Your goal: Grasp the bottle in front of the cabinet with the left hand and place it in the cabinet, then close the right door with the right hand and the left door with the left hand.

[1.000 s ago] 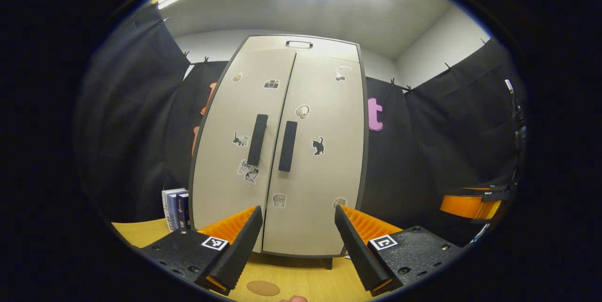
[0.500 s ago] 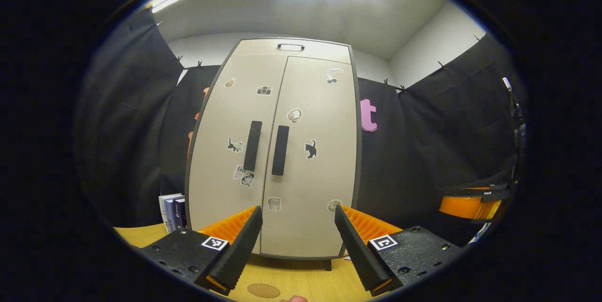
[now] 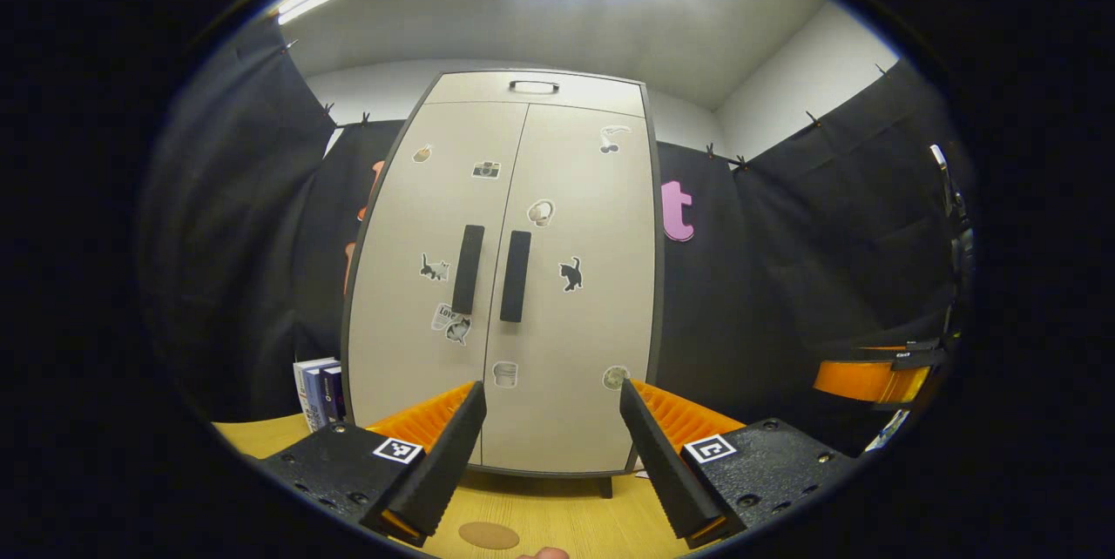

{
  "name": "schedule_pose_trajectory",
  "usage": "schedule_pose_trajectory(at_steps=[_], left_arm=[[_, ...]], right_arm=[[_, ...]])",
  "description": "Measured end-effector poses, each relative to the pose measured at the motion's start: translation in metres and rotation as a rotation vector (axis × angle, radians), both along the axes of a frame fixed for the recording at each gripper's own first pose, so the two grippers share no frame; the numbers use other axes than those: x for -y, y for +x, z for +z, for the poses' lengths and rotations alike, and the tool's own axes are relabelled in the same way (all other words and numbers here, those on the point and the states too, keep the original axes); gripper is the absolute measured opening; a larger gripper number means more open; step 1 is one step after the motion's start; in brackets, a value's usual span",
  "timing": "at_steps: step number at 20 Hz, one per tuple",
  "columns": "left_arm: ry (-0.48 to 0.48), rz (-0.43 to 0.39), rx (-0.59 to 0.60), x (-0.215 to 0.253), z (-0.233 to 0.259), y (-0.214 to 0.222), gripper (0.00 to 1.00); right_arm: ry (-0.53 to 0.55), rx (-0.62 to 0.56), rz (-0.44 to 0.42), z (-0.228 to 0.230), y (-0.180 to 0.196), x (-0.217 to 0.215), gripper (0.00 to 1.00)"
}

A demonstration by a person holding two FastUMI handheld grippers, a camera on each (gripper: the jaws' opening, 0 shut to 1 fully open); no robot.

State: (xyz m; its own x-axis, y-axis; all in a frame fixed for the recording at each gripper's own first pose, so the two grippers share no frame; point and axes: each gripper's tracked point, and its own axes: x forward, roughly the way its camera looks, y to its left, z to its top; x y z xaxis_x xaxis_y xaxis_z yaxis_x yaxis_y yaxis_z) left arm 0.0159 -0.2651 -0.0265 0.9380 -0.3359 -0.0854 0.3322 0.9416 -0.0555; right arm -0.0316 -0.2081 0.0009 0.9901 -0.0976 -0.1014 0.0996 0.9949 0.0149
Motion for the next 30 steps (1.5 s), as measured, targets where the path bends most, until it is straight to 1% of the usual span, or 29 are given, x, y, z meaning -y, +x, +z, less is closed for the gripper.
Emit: schedule_pose_trajectory(at_steps=[12, 20, 30], left_arm=[[-0.001, 0.011, 0.015, -0.008, 0.005, -0.009, 0.94], [-0.004, 0.006, 0.022, -0.015, 0.009, -0.017, 0.94], [-0.004, 0.02, 0.028, -0.031, 0.015, -0.03, 0.94]], right_arm=[[-0.004, 0.005, 0.005, 0.001, -0.01, -0.004, 0.98], [-0.011, 0.018, 0.013, 0.004, -0.017, -0.014, 0.98], [-0.004, 0.022, 0.021, 0.004, -0.027, -0.027, 0.98]])
